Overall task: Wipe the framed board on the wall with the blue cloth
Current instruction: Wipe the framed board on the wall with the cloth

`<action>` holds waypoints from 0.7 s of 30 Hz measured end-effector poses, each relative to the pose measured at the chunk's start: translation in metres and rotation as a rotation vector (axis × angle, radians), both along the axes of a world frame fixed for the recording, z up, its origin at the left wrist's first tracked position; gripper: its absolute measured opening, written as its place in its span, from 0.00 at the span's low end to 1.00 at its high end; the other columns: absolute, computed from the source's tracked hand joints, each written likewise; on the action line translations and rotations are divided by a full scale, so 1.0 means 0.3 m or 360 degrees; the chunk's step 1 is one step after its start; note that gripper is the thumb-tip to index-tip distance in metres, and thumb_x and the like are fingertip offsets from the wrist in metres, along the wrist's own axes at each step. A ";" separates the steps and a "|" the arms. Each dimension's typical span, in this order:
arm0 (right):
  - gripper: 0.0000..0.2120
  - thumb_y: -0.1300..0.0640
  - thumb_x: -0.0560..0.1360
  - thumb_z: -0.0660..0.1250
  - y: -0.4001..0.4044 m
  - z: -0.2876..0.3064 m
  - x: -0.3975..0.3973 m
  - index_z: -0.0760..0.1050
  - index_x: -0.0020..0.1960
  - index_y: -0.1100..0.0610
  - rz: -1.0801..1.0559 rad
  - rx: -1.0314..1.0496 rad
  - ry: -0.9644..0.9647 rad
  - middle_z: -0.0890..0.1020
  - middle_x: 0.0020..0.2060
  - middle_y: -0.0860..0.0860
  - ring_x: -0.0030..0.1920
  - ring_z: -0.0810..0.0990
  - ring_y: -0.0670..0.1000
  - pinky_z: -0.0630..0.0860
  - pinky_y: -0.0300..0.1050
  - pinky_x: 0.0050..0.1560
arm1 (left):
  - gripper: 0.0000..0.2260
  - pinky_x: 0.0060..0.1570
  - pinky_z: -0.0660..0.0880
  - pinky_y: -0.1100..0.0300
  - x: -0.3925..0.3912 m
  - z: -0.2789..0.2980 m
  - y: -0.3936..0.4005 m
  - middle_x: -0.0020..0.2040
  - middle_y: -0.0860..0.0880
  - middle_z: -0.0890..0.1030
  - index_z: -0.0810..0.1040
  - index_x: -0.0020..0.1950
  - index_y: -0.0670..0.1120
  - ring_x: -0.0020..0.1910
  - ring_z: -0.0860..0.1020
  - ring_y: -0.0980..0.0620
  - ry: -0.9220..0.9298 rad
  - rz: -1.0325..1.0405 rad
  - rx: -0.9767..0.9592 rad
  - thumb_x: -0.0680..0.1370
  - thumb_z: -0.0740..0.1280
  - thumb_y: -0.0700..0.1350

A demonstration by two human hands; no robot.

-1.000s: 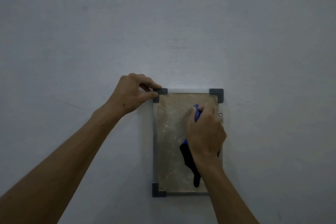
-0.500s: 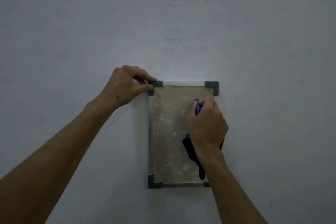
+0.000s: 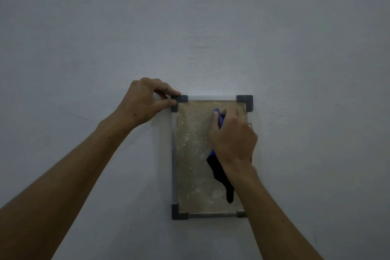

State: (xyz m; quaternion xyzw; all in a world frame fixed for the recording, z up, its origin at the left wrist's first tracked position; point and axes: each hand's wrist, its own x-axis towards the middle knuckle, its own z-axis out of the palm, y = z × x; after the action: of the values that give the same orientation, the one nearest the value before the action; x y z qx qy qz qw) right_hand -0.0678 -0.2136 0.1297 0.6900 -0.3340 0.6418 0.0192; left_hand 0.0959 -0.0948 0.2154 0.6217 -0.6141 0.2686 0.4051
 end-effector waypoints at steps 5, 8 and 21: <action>0.10 0.51 0.83 0.59 0.057 0.032 0.072 0.73 0.48 0.55 0.0131 -0.0040 0.0041 0.76 0.35 0.48 0.31 0.74 0.46 0.76 0.43 0.32 | 0.11 0.48 0.72 0.68 -0.001 -0.001 -0.001 0.49 0.52 0.85 0.86 0.55 0.50 0.47 0.81 0.57 0.0002 0.0004 -0.0007 0.73 0.76 0.43; 0.10 0.50 0.83 0.59 0.096 0.063 0.133 0.72 0.50 0.56 0.0247 -0.0180 0.0232 0.77 0.37 0.49 0.32 0.74 0.47 0.73 0.42 0.32 | 0.11 0.45 0.70 0.71 -0.001 0.002 0.002 0.49 0.52 0.85 0.86 0.55 0.50 0.47 0.81 0.59 -0.0024 0.0009 0.0009 0.74 0.76 0.43; 0.09 0.51 0.83 0.60 0.059 0.050 0.074 0.73 0.50 0.55 0.0112 -0.0024 0.0025 0.76 0.37 0.49 0.34 0.75 0.47 0.78 0.45 0.37 | 0.12 0.45 0.76 0.66 -0.021 -0.018 -0.011 0.48 0.51 0.84 0.86 0.56 0.50 0.45 0.81 0.54 -0.0076 0.0034 -0.0092 0.73 0.77 0.47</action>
State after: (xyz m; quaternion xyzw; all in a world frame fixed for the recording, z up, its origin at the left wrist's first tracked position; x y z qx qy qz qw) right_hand -0.0454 -0.1960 0.1447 0.7063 -0.3046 0.6390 0.0044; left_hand 0.0895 -0.0982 0.2099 0.6098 -0.6088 0.3054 0.4052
